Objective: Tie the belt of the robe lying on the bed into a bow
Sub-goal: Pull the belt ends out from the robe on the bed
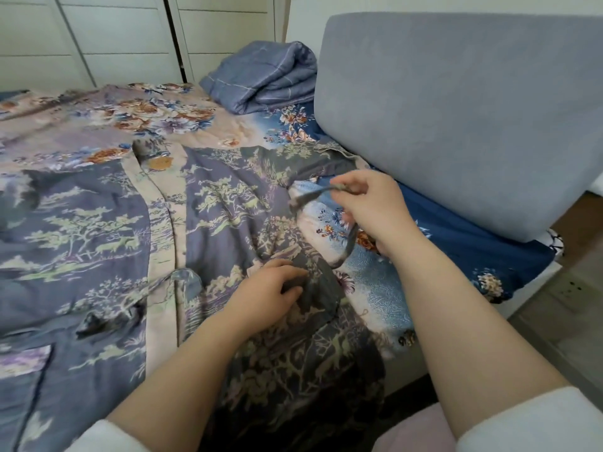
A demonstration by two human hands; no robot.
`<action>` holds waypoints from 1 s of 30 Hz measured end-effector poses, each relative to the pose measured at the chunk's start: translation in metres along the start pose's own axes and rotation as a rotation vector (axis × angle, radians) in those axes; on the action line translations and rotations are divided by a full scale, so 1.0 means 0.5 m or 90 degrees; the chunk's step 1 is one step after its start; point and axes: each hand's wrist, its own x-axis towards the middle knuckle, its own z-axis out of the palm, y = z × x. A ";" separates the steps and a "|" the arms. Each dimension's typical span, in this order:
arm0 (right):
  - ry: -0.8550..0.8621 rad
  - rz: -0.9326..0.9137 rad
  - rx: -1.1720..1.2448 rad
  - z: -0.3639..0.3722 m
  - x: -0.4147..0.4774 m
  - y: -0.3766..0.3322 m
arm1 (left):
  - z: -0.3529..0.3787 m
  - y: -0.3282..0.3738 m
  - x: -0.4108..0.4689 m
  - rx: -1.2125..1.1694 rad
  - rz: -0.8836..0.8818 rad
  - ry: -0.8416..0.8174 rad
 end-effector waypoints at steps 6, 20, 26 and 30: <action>-0.043 -0.052 0.175 0.064 -0.033 -0.127 | -0.066 -0.035 -0.054 -0.034 -0.019 0.033; -0.230 -0.097 0.320 0.265 -0.139 -0.295 | -0.212 -0.268 -0.260 0.013 -0.160 0.094; -0.234 -0.027 0.308 0.337 -0.177 -0.253 | -0.217 -0.325 -0.305 0.031 -0.209 0.053; -0.215 0.082 0.314 0.359 -0.178 -0.167 | -0.193 -0.326 -0.291 0.029 -0.203 0.007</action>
